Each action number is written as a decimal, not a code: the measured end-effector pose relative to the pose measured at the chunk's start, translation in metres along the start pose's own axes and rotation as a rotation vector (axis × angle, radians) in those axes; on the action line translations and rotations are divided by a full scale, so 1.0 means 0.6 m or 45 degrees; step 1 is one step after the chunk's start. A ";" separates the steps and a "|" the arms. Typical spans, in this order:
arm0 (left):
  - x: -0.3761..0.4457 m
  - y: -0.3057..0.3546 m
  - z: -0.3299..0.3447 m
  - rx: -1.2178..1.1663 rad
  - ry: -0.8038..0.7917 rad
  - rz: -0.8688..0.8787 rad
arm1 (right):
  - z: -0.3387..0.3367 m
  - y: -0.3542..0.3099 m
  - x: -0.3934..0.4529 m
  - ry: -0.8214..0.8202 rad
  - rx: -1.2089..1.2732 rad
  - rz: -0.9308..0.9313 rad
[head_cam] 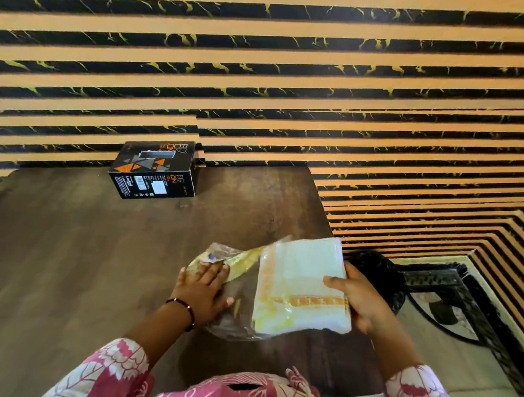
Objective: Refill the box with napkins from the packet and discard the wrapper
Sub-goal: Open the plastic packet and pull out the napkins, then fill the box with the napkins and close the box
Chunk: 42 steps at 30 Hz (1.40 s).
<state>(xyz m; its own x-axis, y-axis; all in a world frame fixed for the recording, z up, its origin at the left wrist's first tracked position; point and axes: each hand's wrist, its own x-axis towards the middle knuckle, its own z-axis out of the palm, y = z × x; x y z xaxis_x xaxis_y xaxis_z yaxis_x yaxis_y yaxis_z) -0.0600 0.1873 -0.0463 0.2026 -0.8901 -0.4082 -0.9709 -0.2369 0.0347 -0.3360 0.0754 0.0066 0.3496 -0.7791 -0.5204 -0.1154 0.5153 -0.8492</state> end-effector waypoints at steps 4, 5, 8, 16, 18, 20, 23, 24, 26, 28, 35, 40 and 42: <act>-0.015 -0.010 -0.023 0.086 -0.014 -0.375 | -0.022 -0.016 -0.009 0.066 0.375 -0.093; -0.017 -0.009 -0.034 0.073 -0.065 -0.477 | -0.020 -0.015 -0.009 0.100 0.485 -0.112; -0.021 -0.002 -0.064 0.064 -0.171 -0.627 | 0.000 0.003 0.001 0.270 0.759 -0.111; -0.018 0.025 -0.047 -0.047 0.119 0.022 | 0.067 0.060 0.003 0.358 0.821 -0.041; -0.007 0.017 -0.023 -0.057 -0.001 -0.013 | 0.072 0.065 0.000 0.322 0.749 -0.005; 0.000 0.004 -0.004 -0.149 -0.054 -0.116 | 0.075 0.070 -0.003 0.283 0.704 0.061; -0.003 -0.006 -0.005 -0.171 -0.020 -0.310 | 0.081 0.081 -0.009 0.220 0.647 0.169; -0.006 -0.008 -0.010 -0.157 -0.028 -0.372 | 0.083 0.084 -0.012 0.205 0.607 0.202; -0.006 -0.014 -0.014 -0.177 -0.049 -0.475 | 0.088 0.089 -0.017 0.172 0.494 0.269; -0.002 -0.020 -0.011 -0.219 -0.070 -0.530 | 0.088 0.088 -0.022 0.112 0.329 0.343; -0.010 -0.033 -0.004 -0.318 -0.010 -0.533 | 0.093 0.092 -0.047 -0.110 -0.044 0.517; -0.041 -0.043 -0.008 -0.315 0.148 -0.486 | 0.158 0.103 -0.060 -0.233 -0.125 0.277; -0.061 -0.045 -0.010 -0.282 0.281 -0.441 | 0.193 0.104 -0.065 -0.247 -0.247 0.108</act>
<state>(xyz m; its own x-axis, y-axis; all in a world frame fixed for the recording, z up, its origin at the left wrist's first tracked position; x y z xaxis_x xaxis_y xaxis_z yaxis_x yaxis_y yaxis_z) -0.0404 0.2239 -0.0265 0.5560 -0.7997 -0.2267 -0.7953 -0.5911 0.1347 -0.2489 0.1793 -0.0154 0.5003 -0.6438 -0.5789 -0.3210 0.4831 -0.8146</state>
